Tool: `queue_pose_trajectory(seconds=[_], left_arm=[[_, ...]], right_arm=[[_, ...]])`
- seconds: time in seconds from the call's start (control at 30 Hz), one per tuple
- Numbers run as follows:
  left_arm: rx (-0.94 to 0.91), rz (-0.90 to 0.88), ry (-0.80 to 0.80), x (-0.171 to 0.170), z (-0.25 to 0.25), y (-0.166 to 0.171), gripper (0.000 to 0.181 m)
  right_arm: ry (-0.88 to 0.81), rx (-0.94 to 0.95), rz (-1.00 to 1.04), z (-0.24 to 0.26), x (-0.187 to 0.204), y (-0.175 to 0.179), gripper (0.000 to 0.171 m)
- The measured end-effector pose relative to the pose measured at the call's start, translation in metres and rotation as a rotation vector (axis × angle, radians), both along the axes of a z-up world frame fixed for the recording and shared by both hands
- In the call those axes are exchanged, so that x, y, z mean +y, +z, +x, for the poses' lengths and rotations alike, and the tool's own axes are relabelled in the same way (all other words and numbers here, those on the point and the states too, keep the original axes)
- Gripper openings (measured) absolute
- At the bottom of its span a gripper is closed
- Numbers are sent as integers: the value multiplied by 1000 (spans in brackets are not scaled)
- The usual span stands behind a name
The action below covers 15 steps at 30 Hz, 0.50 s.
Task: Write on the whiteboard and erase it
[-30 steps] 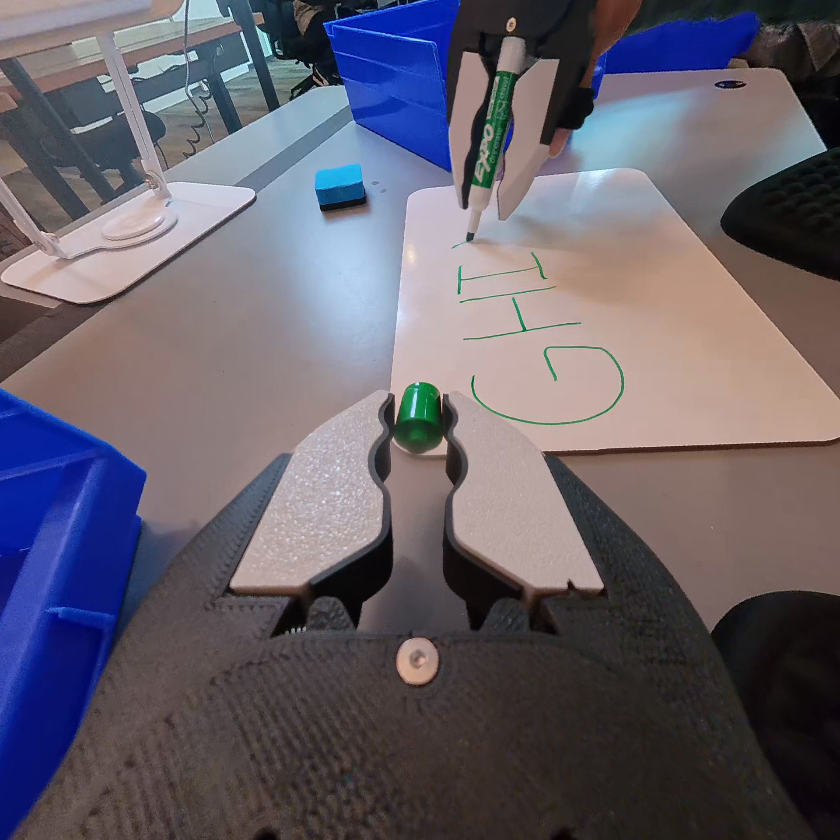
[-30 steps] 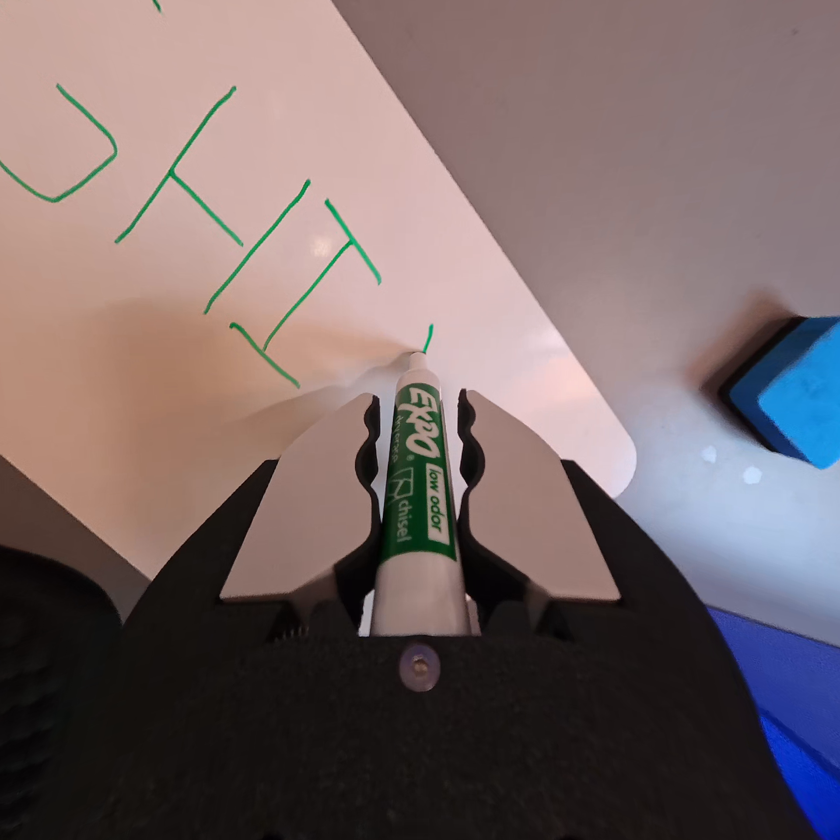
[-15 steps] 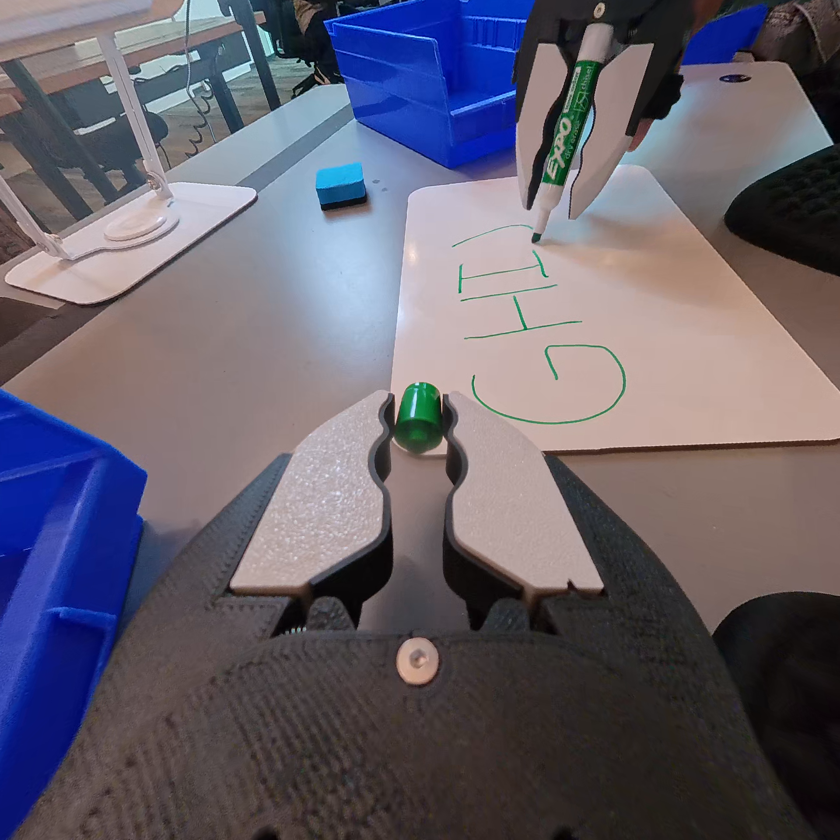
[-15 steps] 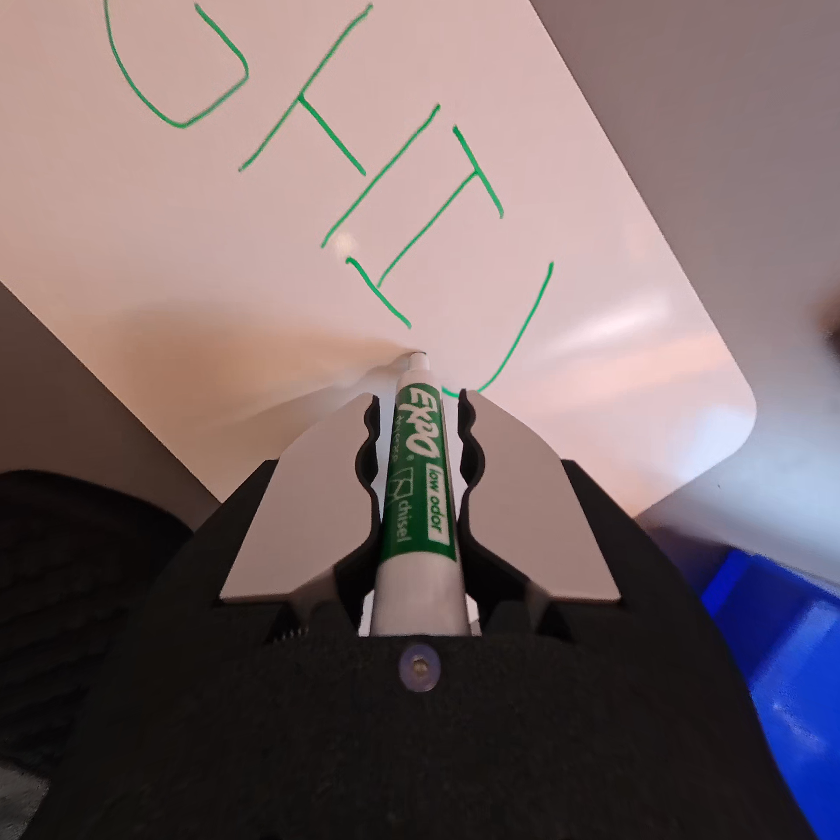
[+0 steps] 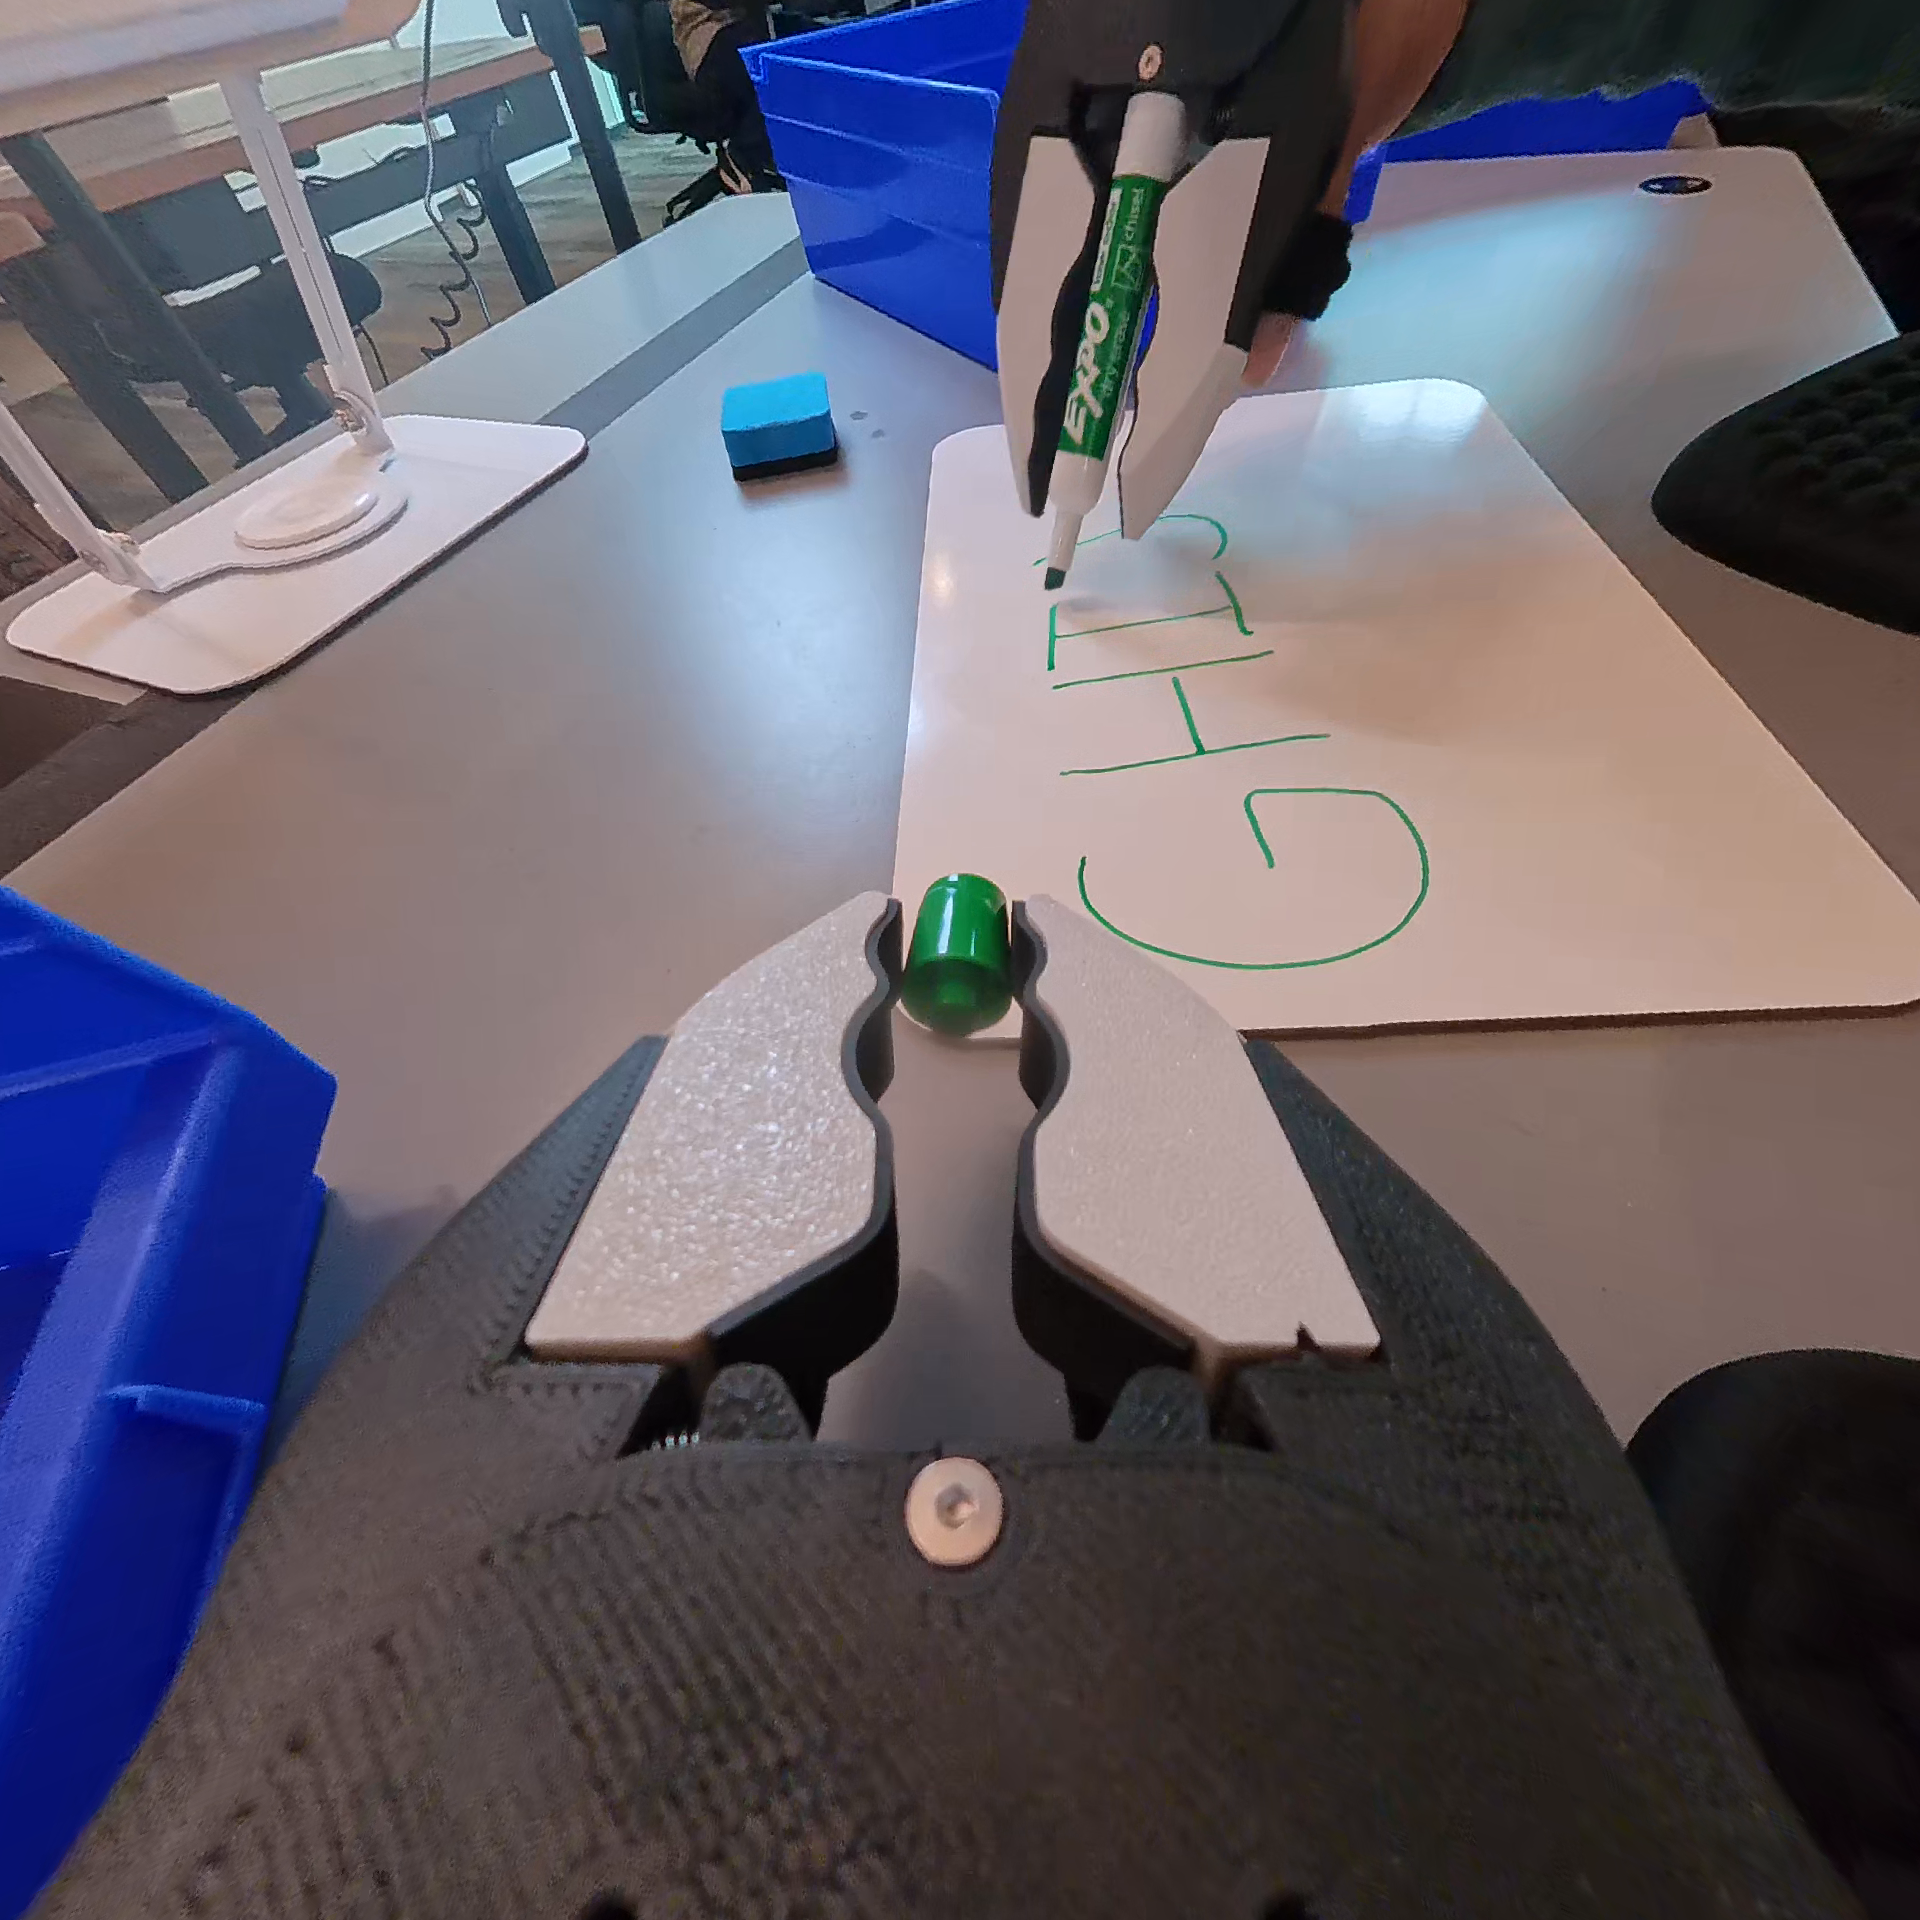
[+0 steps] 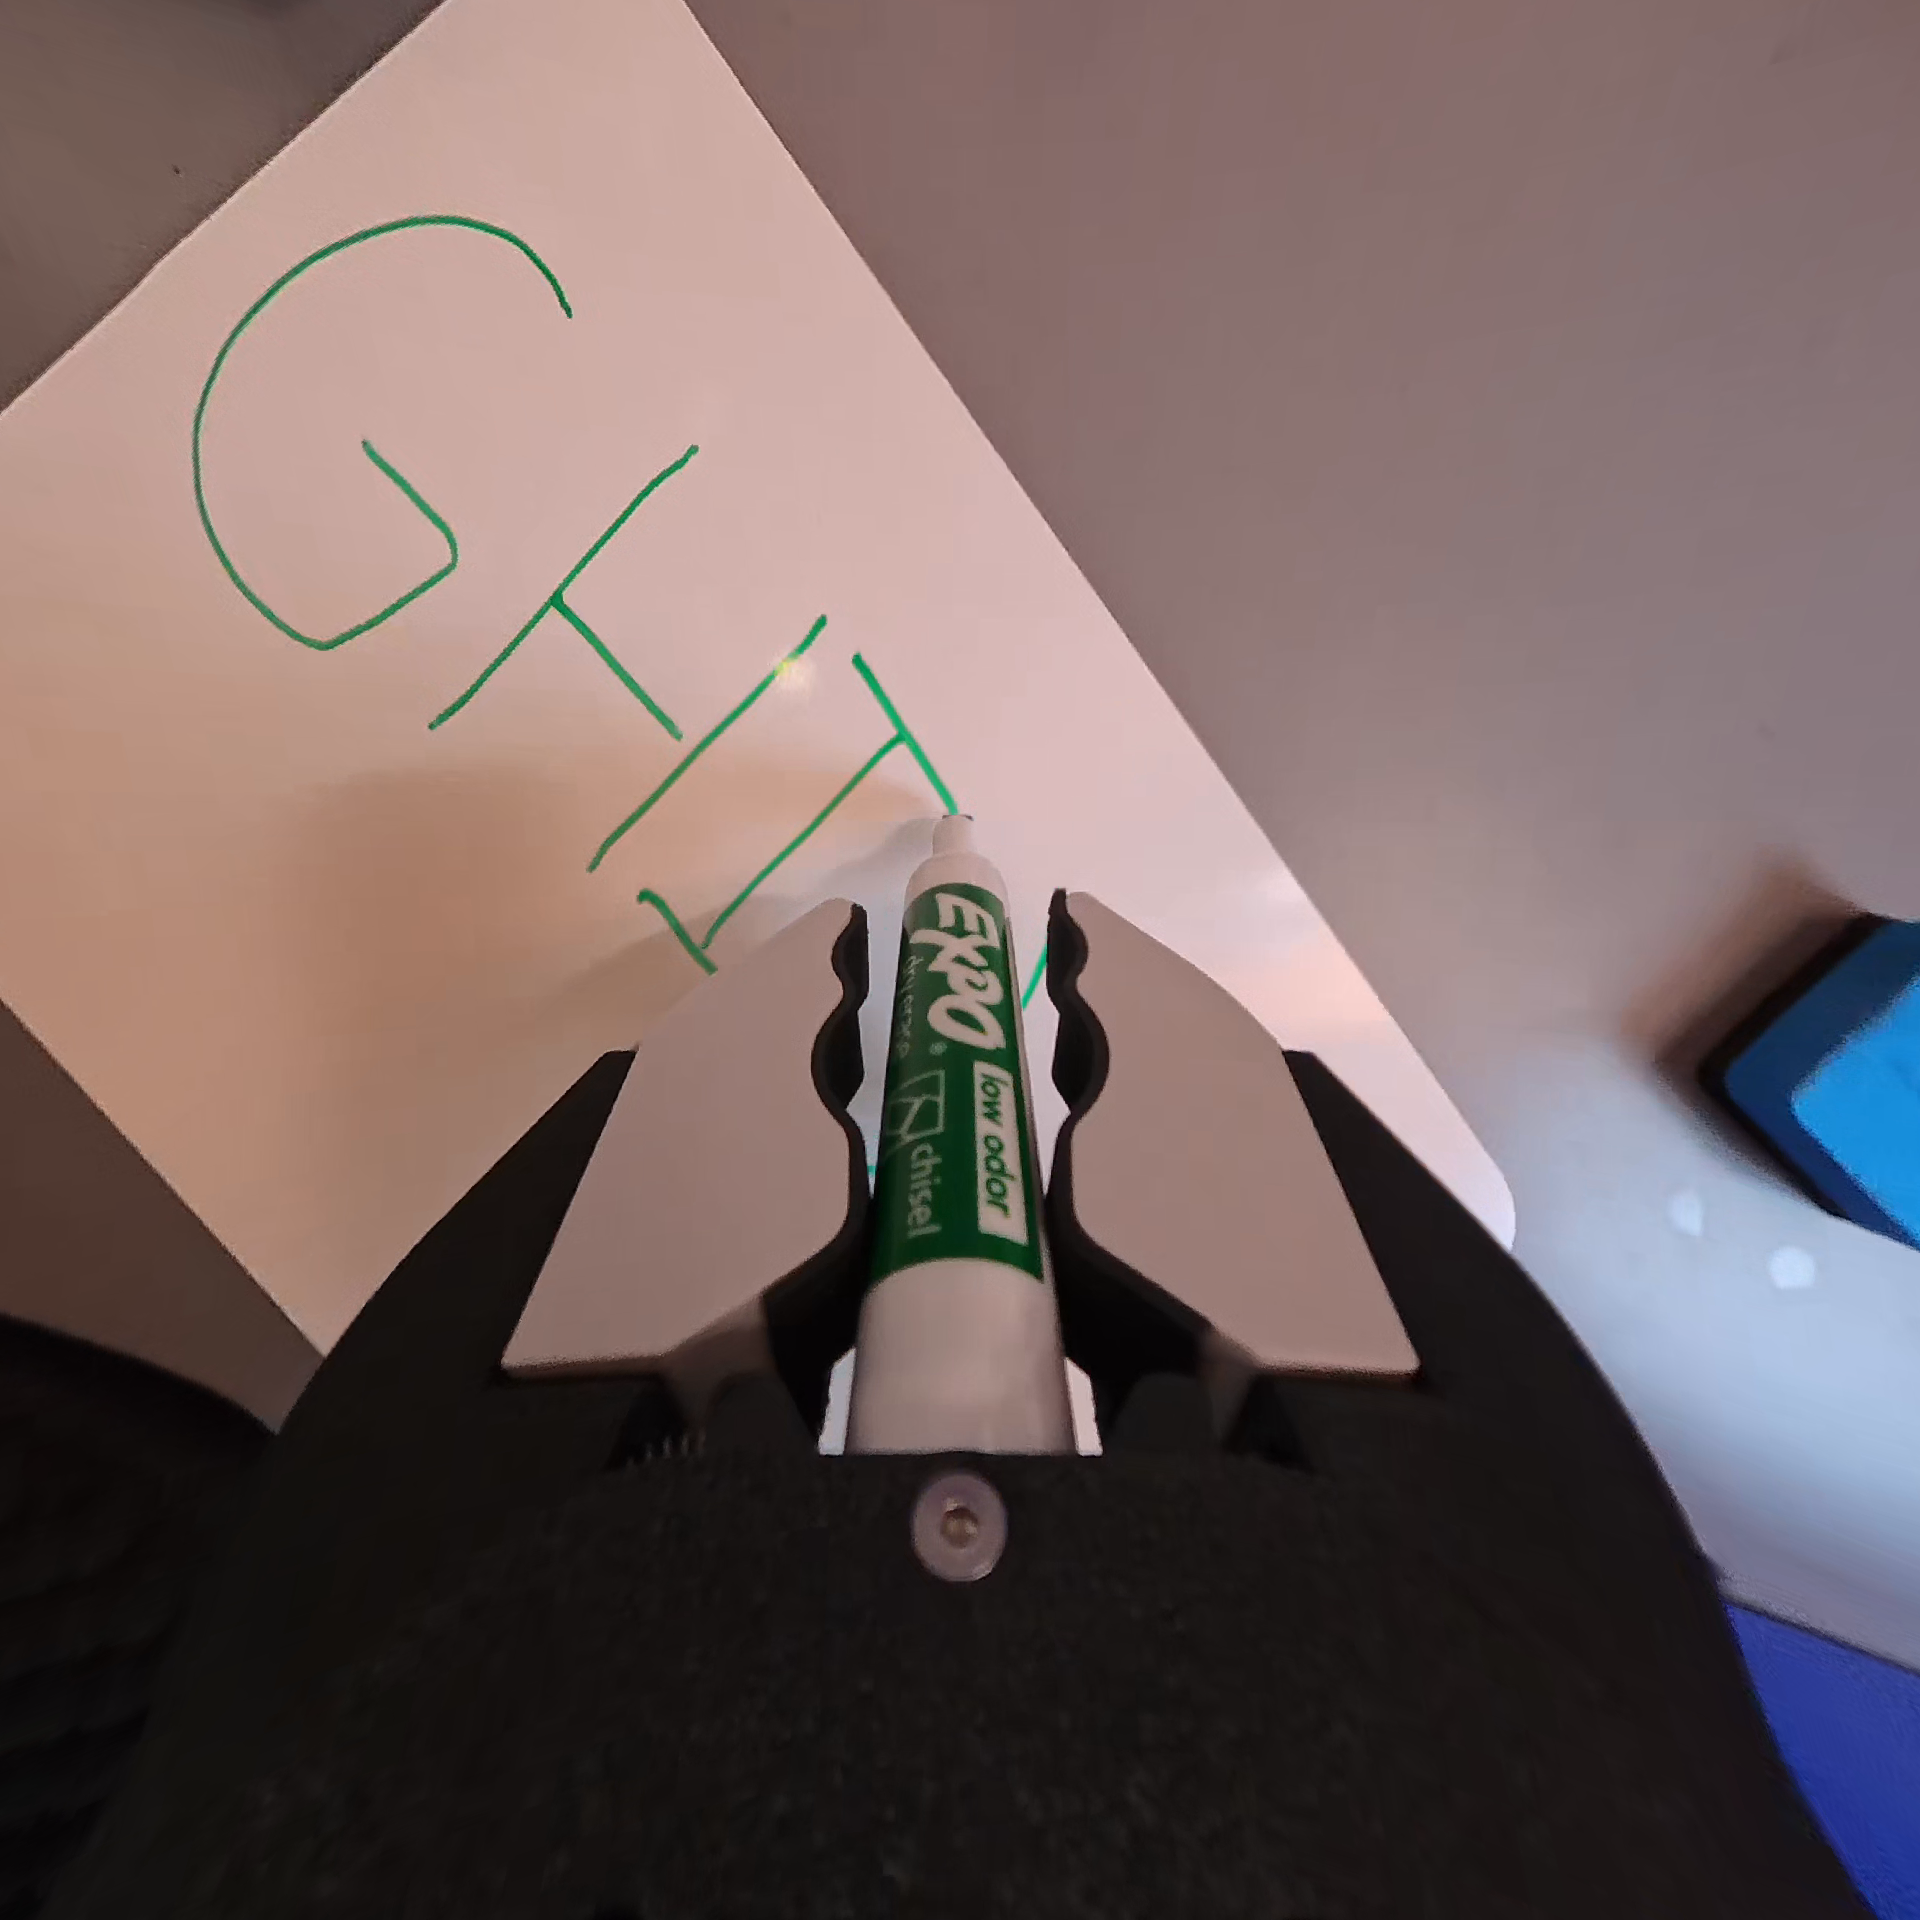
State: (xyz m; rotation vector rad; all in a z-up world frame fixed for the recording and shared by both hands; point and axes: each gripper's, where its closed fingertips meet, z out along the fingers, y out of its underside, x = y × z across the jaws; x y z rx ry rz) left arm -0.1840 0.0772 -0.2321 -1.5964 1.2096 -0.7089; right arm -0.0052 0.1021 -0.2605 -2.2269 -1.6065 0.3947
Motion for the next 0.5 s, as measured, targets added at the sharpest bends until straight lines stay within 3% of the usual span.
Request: queue_pose_trajectory(seconds=[0.2,0.5], left_arm=[[-1,-4,-3,-1,0,0,20],[-1,-5,-1,-1,0,0,20]], right_arm=[[0,-24,-7,2,7,-6,34],[-89,-111,42,49,22,-5,33]])
